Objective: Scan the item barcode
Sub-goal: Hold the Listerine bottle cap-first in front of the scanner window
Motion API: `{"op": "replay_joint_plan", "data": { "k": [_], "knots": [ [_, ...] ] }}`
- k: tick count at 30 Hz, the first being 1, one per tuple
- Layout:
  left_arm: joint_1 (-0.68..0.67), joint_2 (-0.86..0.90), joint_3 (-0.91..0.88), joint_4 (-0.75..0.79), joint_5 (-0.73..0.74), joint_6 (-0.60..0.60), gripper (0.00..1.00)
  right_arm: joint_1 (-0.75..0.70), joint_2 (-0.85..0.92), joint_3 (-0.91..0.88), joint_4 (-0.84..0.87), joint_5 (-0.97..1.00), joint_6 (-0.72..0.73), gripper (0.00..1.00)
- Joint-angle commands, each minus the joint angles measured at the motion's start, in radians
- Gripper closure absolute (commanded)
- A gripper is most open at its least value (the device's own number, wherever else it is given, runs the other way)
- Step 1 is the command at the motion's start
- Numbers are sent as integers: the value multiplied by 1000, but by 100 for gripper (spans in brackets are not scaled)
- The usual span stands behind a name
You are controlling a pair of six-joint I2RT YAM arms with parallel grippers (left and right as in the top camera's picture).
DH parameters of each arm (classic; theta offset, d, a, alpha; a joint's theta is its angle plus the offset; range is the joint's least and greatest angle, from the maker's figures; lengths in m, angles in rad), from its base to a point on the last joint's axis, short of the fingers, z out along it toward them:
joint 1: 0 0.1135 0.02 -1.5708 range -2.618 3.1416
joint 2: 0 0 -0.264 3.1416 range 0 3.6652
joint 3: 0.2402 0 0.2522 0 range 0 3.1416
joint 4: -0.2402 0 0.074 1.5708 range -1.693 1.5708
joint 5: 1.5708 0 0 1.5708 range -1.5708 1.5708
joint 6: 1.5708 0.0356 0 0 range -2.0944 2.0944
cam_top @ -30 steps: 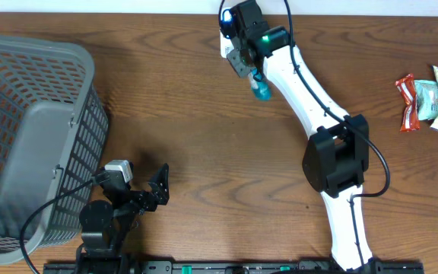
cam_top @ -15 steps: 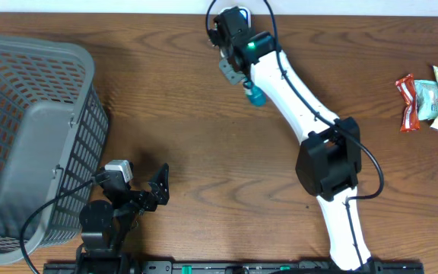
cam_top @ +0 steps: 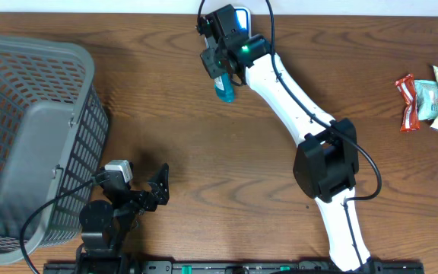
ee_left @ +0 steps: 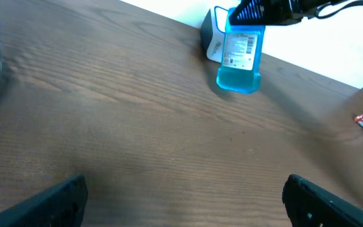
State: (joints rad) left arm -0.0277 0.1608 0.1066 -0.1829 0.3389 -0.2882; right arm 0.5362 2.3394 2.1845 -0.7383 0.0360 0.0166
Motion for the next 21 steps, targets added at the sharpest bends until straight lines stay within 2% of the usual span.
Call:
{"op": "replay_joint_plan", "data": {
  "k": [1, 6, 8, 15, 20, 21],
  "knots": [
    [5, -4, 4, 0, 9, -2, 2, -6, -71, 14, 24, 155, 47, 99],
    [5, -4, 4, 0, 9, -2, 2, 19, -69, 13, 92, 626, 24, 99],
    [5, -4, 4, 0, 9, -2, 2, 26, -66, 13, 159, 742, 2, 98],
    [5, -4, 4, 0, 9, -2, 2, 2, -1, 11, 458, 760, -227, 99],
    [5, -4, 4, 0, 9, -2, 2, 11, 91, 11, 748, 814, -513, 99],
    [5, -4, 4, 0, 9, -2, 2, 25, 130, 11, 849, 818, -651, 98]
  ]
}}
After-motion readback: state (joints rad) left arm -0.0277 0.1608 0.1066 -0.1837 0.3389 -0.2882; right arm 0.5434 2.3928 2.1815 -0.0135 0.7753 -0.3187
